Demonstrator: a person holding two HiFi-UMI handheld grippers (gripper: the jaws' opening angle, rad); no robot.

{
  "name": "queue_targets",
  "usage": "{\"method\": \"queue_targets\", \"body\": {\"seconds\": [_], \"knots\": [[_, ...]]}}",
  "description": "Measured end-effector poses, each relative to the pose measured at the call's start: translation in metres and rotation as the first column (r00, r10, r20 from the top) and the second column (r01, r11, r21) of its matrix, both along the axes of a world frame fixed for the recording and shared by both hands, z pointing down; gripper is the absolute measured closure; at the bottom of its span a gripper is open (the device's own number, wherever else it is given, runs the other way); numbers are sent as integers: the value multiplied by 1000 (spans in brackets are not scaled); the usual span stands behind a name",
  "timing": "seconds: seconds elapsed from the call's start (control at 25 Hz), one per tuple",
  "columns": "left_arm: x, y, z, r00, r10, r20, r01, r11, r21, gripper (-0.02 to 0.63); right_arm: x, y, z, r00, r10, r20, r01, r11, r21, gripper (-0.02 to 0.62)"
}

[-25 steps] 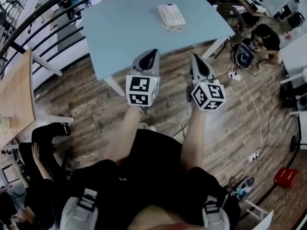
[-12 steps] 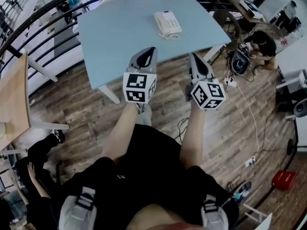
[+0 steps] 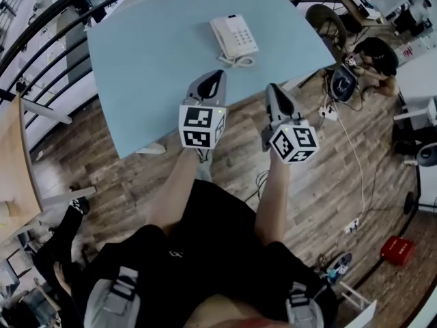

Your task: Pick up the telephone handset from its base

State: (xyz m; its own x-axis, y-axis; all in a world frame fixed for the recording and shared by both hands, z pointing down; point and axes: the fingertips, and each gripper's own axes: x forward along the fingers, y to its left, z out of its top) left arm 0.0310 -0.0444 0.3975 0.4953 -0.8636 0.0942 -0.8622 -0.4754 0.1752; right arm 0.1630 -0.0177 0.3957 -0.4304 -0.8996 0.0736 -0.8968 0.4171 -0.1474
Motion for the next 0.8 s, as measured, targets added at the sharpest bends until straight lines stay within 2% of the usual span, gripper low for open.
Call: {"method": "queue_targets", "body": {"seconds": [0.24,0.44,0.64,0.8], "knots": [[-12,-113,24,999,-35,-10,34,996,-80,606,-9,-110,19,999,-24,-39,21,997,-73,600],[-36,-185,40,998,-62,-11,61,992,-110,606,-46,-193,24,997,-74,-37,71,995,-75,600],[-35,-227,70,998,-61,-11,58,984,-169,606,-61,-228,50,993,-109,-52,102,987,-128,600],[-24,-242,87,999,-49,-3,47,978,-204,606,-33,-245,67,998,-59,-33,52,983,-177,600]]}}
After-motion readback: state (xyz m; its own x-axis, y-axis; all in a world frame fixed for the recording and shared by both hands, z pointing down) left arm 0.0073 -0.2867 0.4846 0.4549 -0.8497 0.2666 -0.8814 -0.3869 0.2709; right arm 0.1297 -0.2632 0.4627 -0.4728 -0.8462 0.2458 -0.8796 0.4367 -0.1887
